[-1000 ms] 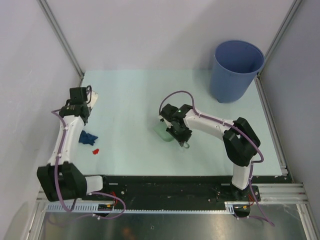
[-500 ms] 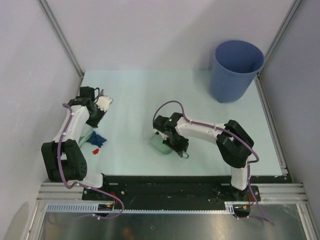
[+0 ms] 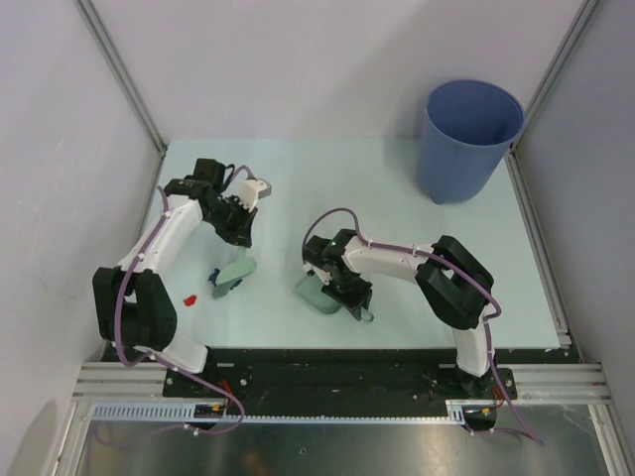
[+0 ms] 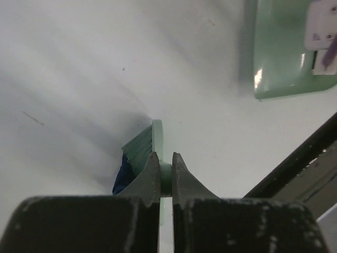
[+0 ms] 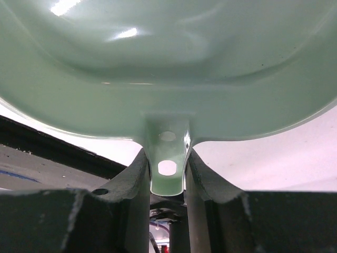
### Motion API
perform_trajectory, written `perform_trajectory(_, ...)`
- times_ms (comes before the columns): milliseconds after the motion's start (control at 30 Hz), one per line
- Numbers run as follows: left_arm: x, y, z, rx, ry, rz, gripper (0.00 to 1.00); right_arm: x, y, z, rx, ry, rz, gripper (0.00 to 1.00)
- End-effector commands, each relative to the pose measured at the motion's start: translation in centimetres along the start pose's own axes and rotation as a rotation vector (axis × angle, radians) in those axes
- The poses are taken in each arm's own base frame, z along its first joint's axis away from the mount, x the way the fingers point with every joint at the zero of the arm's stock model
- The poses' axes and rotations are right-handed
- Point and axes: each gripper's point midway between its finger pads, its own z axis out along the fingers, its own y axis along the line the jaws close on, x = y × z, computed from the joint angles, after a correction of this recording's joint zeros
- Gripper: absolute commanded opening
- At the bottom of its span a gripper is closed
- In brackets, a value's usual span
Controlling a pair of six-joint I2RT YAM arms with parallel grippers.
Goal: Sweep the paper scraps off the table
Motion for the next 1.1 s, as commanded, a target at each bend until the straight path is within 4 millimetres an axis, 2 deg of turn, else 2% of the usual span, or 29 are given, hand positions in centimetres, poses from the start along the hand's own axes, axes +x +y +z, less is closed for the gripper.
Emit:
perform_trajectory(0, -2.0, -4.2, -1.6, 0.168, -0.096, -0.041, 0.0, -1.3, 0.5, 1.2, -0.013, -0.043, 0.007, 0.07)
perform_trajectory(133, -4.0, -4.2, -5.2, 0.094, -0.202, 0.003, 0.0, -1.4, 0.4, 0.8, 0.001, -0.056, 0.01, 0.13)
perform_trajectory(267, -5.3, -3.8, -7.7, 0.073, -0.287, -0.021, 0.0, -1.7, 0.5, 0.3, 0.002, -0.078, 0.013, 0.18)
perform_trajectory(367, -5.0, -2.5, -8.3, 0.044, -0.297, -0.061, 0.0, -2.1, 0.5, 0.3, 0.001, -0.096, 0.017, 0.23)
perform_trajectory(433, -4.4, -1.4, -8.6, 0.015, -0.298, -0.094, 0.0, -2.2, 0.5, 0.4, 0.0, -0.101, 0.019, 0.31)
perform_trajectory(467, -3.8, -0.2, -8.9, -0.015, -0.299, -0.122, 0.0, -2.2, 0.5, 0.5, 0.001, -0.102, 0.025, 0.34)
perform_trajectory(567, -2.2, 1.3, -9.1, -0.064, -0.279, -0.16, 0.0, -2.2, 0.0, 0.5, 0.028, -0.119, 0.043, 0.37)
perform_trajectory(600, -1.9, 1.7, -8.9, -0.076, -0.268, -0.165, 0.0, -2.3, -0.1, 0.3, 0.036, -0.132, 0.046, 0.46)
perform_trajectory(633, -1.5, 2.0, -8.8, -0.082, -0.26, -0.175, 0.0, -2.3, -0.1, 0.2, 0.038, -0.141, 0.051, 0.48)
perform_trajectory(667, -0.9, 2.2, -8.5, -0.08, -0.248, -0.186, 0.0, -2.5, -0.1, 0.2, 0.039, -0.153, 0.059, 0.58)
perform_trajectory(900, 0.1, 3.9, -7.5, -0.136, -0.215, -0.218, 0.0, -2.8, -1.0, -0.8, 0.086, -0.237, 0.117, 0.61)
perform_trajectory(967, 0.4, 4.4, -7.1, -0.165, -0.207, -0.24, 0.0, -2.5, -1.0, -0.9, 0.08, -0.278, 0.134, 0.61)
perform_trajectory(1000, 0.5, 5.3, -7.1, -0.209, -0.205, -0.242, 0.0, -2.3, -0.8, -0.9, 0.072, -0.287, 0.146, 0.61)
perform_trajectory(1033, 0.6, 5.6, -7.0, -0.225, -0.206, -0.258, 0.0, -1.5, -0.7, -0.3, 0.067, -0.277, 0.151, 0.6)
perform_trajectory(1067, 1.0, 5.8, -6.6, -0.237, -0.201, -0.271, 0.0, -1.7, -0.5, -0.6, 0.05, -0.309, 0.155, 0.59)
